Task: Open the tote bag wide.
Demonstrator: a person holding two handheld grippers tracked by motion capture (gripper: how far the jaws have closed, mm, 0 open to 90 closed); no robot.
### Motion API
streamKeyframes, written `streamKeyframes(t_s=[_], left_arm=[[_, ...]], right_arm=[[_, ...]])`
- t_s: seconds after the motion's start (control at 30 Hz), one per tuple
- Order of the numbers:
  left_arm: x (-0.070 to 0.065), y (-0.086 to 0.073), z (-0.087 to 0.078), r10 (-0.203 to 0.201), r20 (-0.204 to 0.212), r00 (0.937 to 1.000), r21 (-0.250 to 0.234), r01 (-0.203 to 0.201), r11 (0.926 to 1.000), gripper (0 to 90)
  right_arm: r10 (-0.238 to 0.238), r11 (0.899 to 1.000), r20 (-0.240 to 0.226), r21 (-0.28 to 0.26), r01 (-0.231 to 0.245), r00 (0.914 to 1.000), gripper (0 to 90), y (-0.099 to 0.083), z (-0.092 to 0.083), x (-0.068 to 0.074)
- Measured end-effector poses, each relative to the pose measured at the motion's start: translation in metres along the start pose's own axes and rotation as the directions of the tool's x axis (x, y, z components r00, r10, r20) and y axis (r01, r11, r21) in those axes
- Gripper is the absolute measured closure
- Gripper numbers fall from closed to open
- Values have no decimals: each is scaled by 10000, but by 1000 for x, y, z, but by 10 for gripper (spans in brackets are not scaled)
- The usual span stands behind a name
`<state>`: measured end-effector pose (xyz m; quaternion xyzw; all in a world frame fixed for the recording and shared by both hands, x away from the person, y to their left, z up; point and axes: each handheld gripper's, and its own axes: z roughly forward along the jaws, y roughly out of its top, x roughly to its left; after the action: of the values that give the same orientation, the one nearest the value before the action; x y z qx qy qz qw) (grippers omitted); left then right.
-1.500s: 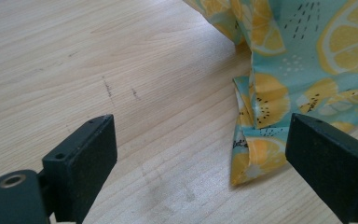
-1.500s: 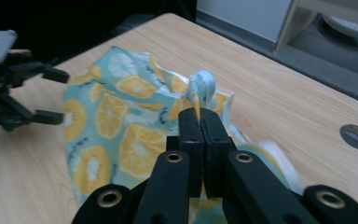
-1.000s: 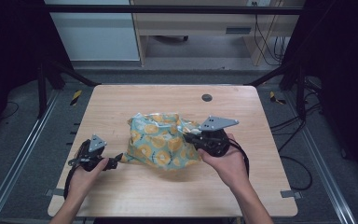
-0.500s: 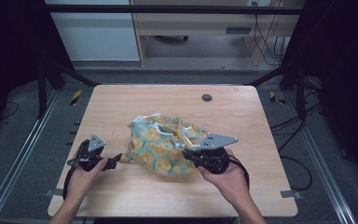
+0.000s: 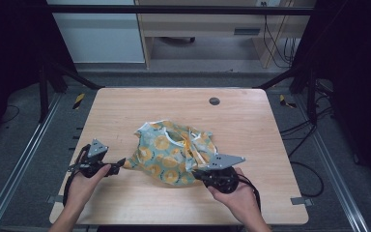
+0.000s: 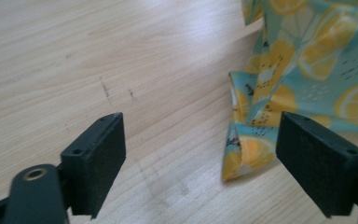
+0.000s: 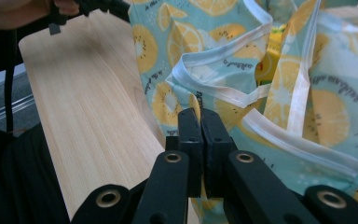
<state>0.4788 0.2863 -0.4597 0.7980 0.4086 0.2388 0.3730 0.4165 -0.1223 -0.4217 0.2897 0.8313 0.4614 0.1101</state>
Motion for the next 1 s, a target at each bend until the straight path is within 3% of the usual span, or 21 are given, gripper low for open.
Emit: streamKeyframes(t_s=[0.2,0.23,0.47,0.5,0.63,0.67,0.7,0.87,0.9,1.0], left_arm=[[-8,15,-6,414,509,9978,-241,-402,9989,224],[-11,21,-7,612,649,9960,-266,-596,9979,223],[-15,39,-18,818,808,9934,-310,-795,9964,199],[-16,48,-24,1049,789,9914,-290,-1029,9943,184],[-18,62,-33,1176,1007,9879,-422,-1139,9926,165],[-21,72,-37,1237,1043,9868,-574,-1182,9913,165],[-21,72,-37,1237,1043,9868,-574,-1182,9913,165],[-33,102,-33,1919,1258,9733,-354,-1890,9813,163],[-39,114,-28,2264,1159,9671,-198,-2256,9740,157],[-45,124,-23,2264,1245,9660,-200,-2257,9740,157]], right_arm=[[284,9994,-46,-212,-284,9996,882,-17,7,-2],[170,9998,110,-145,-168,9998,878,-20,9,-1],[1,10000,314,-1,-1,9995,880,-26,11,-2],[-36,10000,370,40,35,9993,880,-27,11,-3],[-52,10000,480,48,50,9988,878,-28,11,-2],[-229,9996,602,193,217,9979,877,-29,12,-2],[-280,9993,627,250,265,9976,876,-29,13,-1],[-547,9976,598,454,520,9967,881,-31,15,2],[-664,9968,603,496,634,9960,883,-32,15,4],[-701,9966,534,480,675,9961,884,-32,15,5]])
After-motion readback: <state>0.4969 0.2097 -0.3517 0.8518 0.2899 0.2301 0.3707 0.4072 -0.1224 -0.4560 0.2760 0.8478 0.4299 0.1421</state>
